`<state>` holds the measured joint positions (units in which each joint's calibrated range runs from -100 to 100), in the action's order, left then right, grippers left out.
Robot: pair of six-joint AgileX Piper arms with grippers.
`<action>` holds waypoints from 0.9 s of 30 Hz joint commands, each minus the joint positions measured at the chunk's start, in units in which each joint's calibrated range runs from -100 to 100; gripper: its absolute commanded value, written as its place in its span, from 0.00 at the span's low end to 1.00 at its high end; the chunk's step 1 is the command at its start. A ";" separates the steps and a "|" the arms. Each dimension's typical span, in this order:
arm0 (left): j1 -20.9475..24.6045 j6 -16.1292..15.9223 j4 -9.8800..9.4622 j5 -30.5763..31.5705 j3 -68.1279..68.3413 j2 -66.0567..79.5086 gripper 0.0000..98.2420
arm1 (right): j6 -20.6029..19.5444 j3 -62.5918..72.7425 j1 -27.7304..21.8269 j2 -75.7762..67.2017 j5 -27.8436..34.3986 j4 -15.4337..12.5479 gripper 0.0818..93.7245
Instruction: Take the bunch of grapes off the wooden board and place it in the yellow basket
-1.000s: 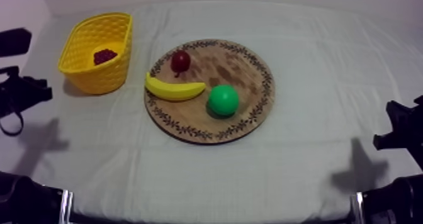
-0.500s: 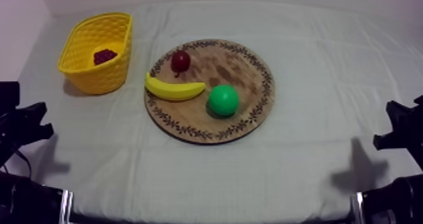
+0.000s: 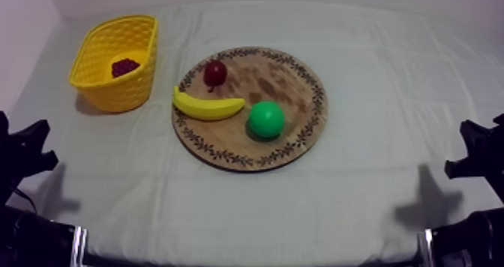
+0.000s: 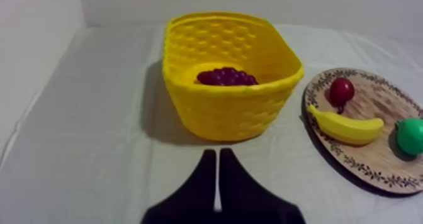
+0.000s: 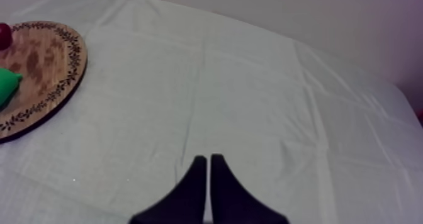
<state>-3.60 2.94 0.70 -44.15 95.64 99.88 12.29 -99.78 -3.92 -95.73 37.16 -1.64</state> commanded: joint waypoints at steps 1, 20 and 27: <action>-0.25 0.01 -0.13 -0.20 -0.01 0.06 0.00 | 0.01 0.01 0.01 -0.02 0.02 0.00 0.00; -1.17 1.74 -0.27 -0.47 0.12 0.12 0.00 | 0.02 0.01 -0.05 -0.02 0.02 0.00 0.00; -1.34 -1.10 -0.43 -0.49 0.12 0.12 0.00 | -0.01 0.01 -0.06 -0.02 0.02 0.00 0.00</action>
<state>-4.91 2.69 0.00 -44.60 95.71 100.00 12.29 -99.78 -3.98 -95.73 37.18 -1.64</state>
